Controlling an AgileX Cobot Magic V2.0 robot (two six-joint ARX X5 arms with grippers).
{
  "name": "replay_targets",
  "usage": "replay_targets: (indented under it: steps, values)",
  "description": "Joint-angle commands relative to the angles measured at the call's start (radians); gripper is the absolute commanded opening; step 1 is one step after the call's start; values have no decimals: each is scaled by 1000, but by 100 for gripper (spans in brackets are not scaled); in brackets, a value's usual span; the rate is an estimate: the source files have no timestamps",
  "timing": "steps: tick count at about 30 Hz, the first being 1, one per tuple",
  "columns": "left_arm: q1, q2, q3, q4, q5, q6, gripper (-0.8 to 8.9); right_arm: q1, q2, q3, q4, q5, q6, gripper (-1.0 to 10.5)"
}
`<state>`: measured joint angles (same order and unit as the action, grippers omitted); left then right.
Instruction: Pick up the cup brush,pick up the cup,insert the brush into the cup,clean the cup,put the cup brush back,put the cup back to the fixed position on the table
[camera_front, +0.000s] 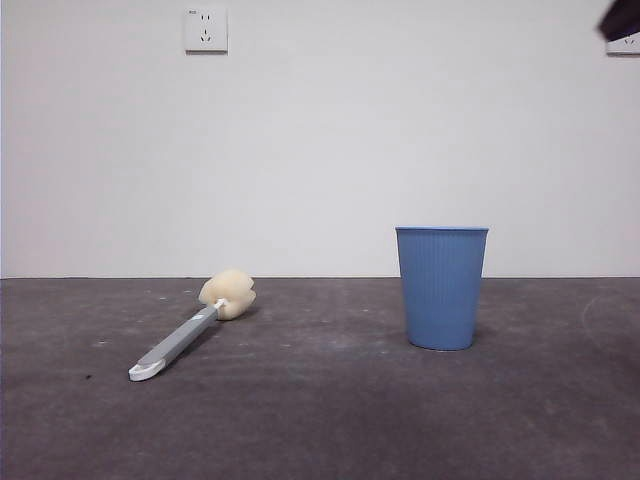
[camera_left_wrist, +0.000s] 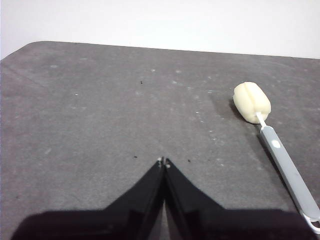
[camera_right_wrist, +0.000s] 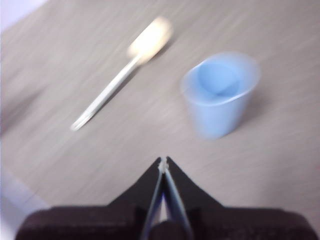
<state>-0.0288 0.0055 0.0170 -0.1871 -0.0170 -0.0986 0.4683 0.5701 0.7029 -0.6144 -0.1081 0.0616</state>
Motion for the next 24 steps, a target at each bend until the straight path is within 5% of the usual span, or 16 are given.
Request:
replay_targets:
  steps: [1, 8, 24]
  values:
    - [3, -2, -13, 0, -3, -6, -4, -145, -90, -98, 71, 3, -39, 1]
    - [3, -2, -13, 0, -3, -6, -3, -375, -396, -481, 430, 3, -37, 1]
    - [3, -2, -13, 0, -3, -6, -3, -422, -569, -697, 435, 9, 19, 1]
